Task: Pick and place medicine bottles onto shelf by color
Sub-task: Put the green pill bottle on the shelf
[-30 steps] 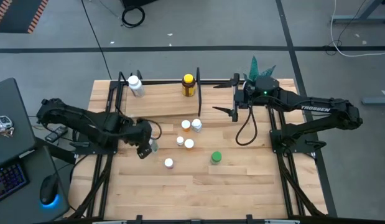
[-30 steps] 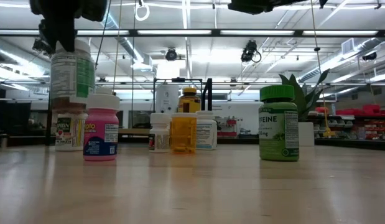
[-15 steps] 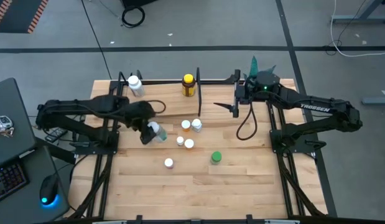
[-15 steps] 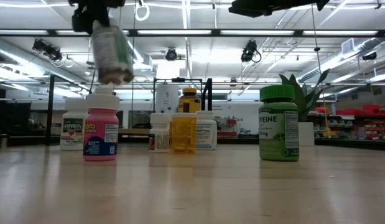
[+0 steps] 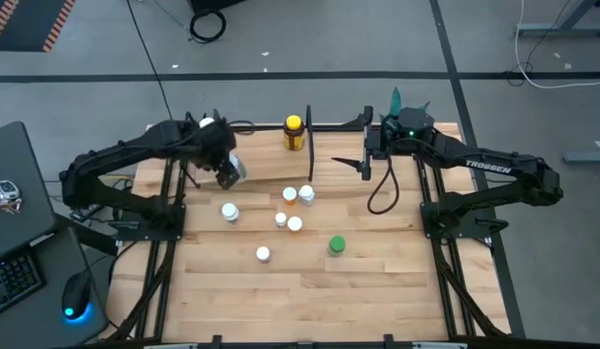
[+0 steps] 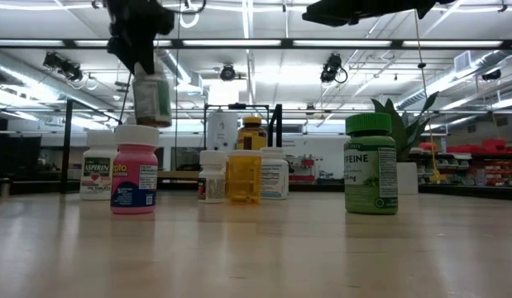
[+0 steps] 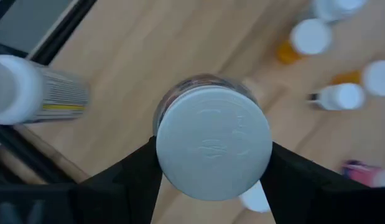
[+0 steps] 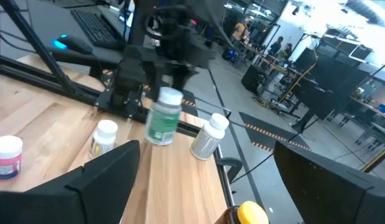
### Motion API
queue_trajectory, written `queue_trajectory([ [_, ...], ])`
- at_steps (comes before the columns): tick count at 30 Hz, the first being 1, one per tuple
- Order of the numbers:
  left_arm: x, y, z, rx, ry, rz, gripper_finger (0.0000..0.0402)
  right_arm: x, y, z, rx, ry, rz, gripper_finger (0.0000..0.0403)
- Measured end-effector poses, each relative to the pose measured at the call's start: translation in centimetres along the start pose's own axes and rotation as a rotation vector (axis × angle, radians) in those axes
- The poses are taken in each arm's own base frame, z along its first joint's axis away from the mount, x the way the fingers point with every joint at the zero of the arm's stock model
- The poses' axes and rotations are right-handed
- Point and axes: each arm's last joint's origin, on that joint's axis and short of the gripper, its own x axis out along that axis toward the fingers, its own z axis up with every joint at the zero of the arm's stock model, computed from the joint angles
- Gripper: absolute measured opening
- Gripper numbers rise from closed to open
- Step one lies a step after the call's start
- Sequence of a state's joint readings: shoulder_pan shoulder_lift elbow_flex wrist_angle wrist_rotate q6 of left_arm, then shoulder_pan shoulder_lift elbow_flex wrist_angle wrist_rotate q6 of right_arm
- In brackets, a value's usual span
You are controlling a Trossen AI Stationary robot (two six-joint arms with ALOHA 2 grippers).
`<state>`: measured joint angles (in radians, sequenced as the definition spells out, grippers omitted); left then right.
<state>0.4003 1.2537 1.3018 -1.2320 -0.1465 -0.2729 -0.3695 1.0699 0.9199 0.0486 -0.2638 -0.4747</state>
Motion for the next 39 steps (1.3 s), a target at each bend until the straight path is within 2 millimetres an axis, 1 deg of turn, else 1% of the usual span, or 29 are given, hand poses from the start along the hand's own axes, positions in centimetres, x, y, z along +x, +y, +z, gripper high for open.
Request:
queue_trajectory([
  [4,1.9,1.9,1.2,-0.024,0.063,0.055,0.0240,0.2,0.1,-0.2,0.003,0.010,0.006,0.0379],
  [7,3.2,3.0,1.9,-0.037,0.103,0.080,0.0237,0.2,0.1,-0.4,0.009,0.028,0.015,0.0379],
  [11,4.7,3.7,2.5,-0.034,0.154,0.094,0.0241,0.2,0.2,-0.6,0.016,0.052,0.026,0.0379],
  [14,5.3,3.9,2.9,-0.016,0.145,0.068,0.0244,0.2,0.3,-0.7,0.020,0.062,0.030,0.0379],
  [17,5.7,3.5,4.0,-0.003,0.063,-0.024,0.0242,0.2,0.3,-0.7,0.022,0.061,0.028,0.0379],
  [20,6.3,2.6,5.0,0.019,-0.008,-0.077,0.0238,0.2,0.3,-0.8,0.029,0.073,0.031,0.0379],
  [22,6.9,1.7,5.7,0.041,-0.058,-0.097,0.0237,0.2,0.4,-0.9,0.032,0.087,0.031,0.0379],
  [26,8.0,-0.7,7.0,0.113,-0.150,-0.162,0.0243,0.2,0.4,-1.0,0.036,0.092,0.033,0.0379],
  [30,8.7,-2.3,8.4,0.176,-0.160,-0.184,0.0242,0.2,0.4,-1.1,0.040,0.103,0.032,0.0379],
  [34,9.6,-2.8,10.1,0.205,-0.159,-0.175,0.0238,0.1,0.4,-1.1,0.040,0.113,0.018,0.0379],
  [39,10.5,-3.2,11.3,0.245,-0.130,-0.169,0.0244,-0.1,0.5,-1.1,0.052,0.130,0.024,0.0379],
])
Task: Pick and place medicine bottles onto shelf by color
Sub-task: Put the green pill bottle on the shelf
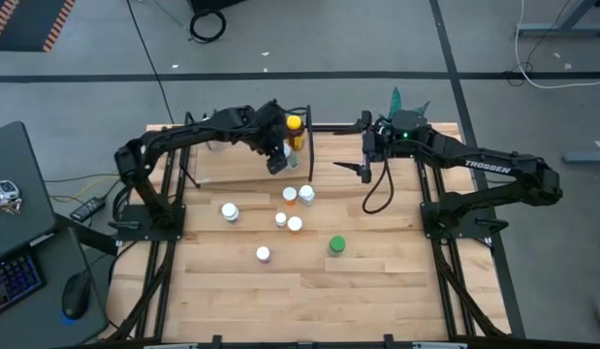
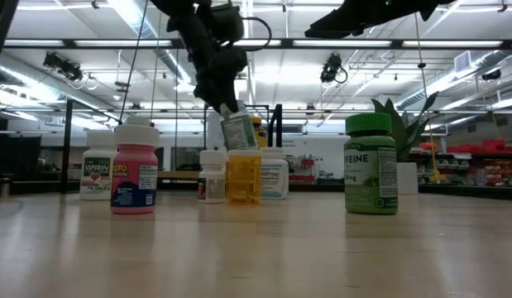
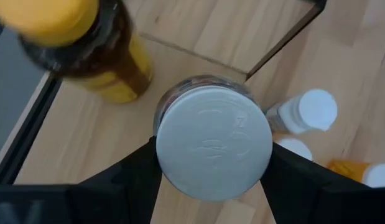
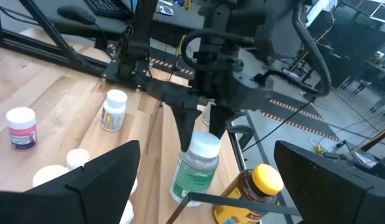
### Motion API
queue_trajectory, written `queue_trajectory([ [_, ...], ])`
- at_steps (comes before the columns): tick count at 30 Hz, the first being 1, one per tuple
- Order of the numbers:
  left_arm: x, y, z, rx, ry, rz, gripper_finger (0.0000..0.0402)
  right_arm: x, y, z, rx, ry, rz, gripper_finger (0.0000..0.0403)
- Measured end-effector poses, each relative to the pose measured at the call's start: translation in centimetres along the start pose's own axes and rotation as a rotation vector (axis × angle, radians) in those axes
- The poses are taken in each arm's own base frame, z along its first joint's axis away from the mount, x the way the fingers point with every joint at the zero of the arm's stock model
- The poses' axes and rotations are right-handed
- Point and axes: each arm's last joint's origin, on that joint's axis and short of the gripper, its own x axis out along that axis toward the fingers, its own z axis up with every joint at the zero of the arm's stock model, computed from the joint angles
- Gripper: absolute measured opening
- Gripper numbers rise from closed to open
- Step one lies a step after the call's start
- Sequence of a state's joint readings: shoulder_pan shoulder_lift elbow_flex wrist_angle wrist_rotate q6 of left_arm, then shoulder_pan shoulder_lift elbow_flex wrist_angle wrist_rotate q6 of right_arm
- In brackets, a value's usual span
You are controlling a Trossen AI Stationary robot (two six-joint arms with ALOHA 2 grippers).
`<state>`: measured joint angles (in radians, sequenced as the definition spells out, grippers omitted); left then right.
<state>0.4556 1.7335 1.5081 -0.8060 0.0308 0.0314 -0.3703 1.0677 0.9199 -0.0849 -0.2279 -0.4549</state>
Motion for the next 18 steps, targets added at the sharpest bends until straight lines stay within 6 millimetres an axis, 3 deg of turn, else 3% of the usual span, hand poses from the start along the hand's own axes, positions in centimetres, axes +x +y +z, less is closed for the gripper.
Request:
queue_trajectory([
  [12,2.5,0.1,0.7,0.038,0.022,-0.003,0.0243,-0.5,0.1,-0.1,0.021,0.022,0.009,0.0379],
  [18,2.6,-0.1,0.7,0.076,0.022,-0.022,0.0241,-0.5,0.1,-0.1,0.025,0.022,0.009,0.0379],
])
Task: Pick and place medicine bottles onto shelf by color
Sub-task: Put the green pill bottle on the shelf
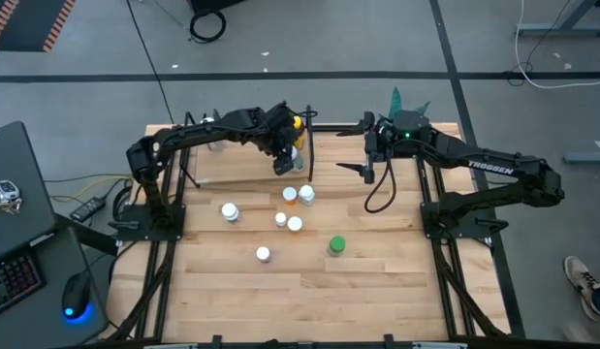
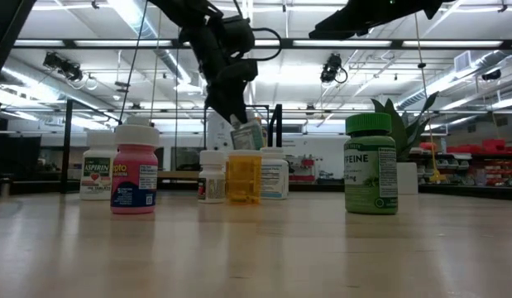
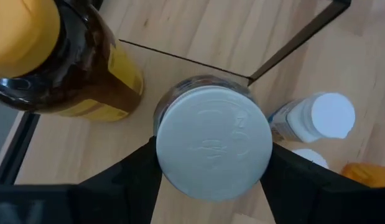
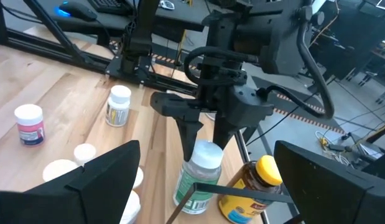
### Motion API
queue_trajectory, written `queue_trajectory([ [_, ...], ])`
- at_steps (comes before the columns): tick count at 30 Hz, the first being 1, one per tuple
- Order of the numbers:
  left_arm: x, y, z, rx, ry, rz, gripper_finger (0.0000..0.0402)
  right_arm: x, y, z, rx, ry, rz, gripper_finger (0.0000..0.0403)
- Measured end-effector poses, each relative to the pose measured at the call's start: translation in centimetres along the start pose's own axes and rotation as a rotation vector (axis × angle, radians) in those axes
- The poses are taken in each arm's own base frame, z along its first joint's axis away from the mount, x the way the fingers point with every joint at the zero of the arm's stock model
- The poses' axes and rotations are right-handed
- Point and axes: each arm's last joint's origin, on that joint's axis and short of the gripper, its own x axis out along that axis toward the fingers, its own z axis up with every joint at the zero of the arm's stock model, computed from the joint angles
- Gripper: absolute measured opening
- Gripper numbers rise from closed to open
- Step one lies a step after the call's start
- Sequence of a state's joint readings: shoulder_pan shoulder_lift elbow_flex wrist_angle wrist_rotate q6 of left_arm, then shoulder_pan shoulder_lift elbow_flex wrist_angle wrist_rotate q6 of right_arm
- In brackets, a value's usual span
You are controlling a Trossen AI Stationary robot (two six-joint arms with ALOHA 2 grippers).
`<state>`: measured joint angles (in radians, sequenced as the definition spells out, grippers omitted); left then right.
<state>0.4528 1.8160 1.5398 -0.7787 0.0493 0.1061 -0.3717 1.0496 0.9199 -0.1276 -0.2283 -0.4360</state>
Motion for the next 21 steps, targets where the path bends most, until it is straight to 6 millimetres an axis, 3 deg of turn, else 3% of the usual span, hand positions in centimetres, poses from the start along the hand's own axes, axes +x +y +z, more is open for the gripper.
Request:
queue_trajectory([
  [14,0.01,-0.24,0.06,0.028,-0.003,0.005,0.0257,0.00,0.00,0.00,0.007,0.000,0.000,0.0379],
  [21,0.00,-0.20,0.09,0.030,-0.005,0.025,0.0288,0.00,0.00,0.00,0.007,0.000,0.000,0.0379],
])
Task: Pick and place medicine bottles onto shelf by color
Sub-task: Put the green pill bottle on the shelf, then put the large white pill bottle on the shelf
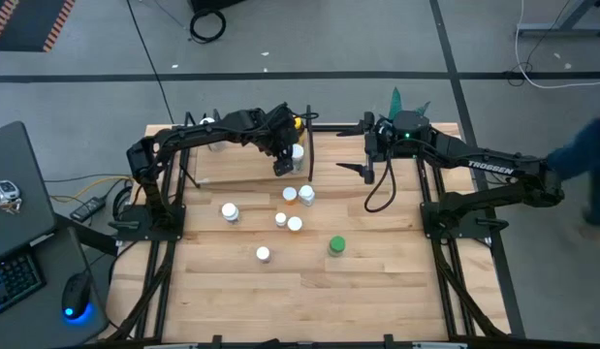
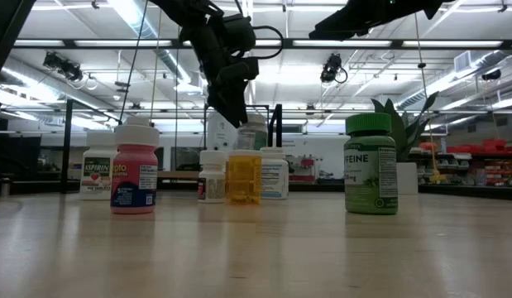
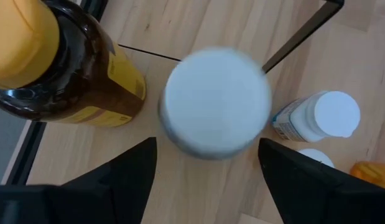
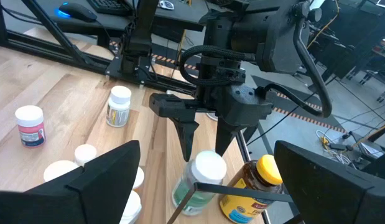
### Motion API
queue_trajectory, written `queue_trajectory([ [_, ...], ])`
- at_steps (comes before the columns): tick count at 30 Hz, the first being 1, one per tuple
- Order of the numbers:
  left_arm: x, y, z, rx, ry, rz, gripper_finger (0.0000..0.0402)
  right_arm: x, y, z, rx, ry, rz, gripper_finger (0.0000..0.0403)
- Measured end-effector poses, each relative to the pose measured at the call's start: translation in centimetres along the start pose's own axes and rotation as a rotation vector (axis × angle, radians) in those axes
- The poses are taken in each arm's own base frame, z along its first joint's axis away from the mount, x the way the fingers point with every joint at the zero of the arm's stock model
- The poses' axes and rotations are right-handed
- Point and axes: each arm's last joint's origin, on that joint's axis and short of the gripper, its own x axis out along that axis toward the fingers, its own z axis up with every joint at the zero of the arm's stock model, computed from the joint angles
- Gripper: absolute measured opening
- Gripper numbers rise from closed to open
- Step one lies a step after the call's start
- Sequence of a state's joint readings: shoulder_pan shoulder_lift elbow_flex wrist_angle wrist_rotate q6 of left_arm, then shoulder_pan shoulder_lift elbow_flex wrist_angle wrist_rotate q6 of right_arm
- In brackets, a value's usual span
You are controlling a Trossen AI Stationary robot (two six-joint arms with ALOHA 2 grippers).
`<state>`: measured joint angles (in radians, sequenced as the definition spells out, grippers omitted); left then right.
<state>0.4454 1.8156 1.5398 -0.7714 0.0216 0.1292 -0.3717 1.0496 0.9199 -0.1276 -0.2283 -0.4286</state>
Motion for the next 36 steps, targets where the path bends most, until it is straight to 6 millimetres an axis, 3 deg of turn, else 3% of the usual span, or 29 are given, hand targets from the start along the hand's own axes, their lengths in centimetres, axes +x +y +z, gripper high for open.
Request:
queue_trajectory([
  [11,-0.5,0.1,-0.1,0.027,0.010,0.044,0.0291,0.0,0.0,0.0,0.000,0.002,0.001,0.0379],
  [21,-3.6,-1.2,-0.8,0.050,0.035,0.076,0.0291,0.0,0.0,0.0,0.007,0.002,0.001,0.0379],
  [24,-5.0,-2.6,-1.3,0.043,0.059,0.038,0.0291,0.0,0.0,0.0,0.007,0.002,0.001,0.0379],
  [29,-7.0,-6.5,-2.1,0.063,0.088,-0.063,0.0291,0.0,0.0,0.0,-0.004,0.001,0.001,0.0379],
  [36,-7.7,-10.9,-4.4,0.060,0.271,-0.085,0.0289,0.0,0.0,0.1,-0.012,-0.017,0.012,0.0379],
])
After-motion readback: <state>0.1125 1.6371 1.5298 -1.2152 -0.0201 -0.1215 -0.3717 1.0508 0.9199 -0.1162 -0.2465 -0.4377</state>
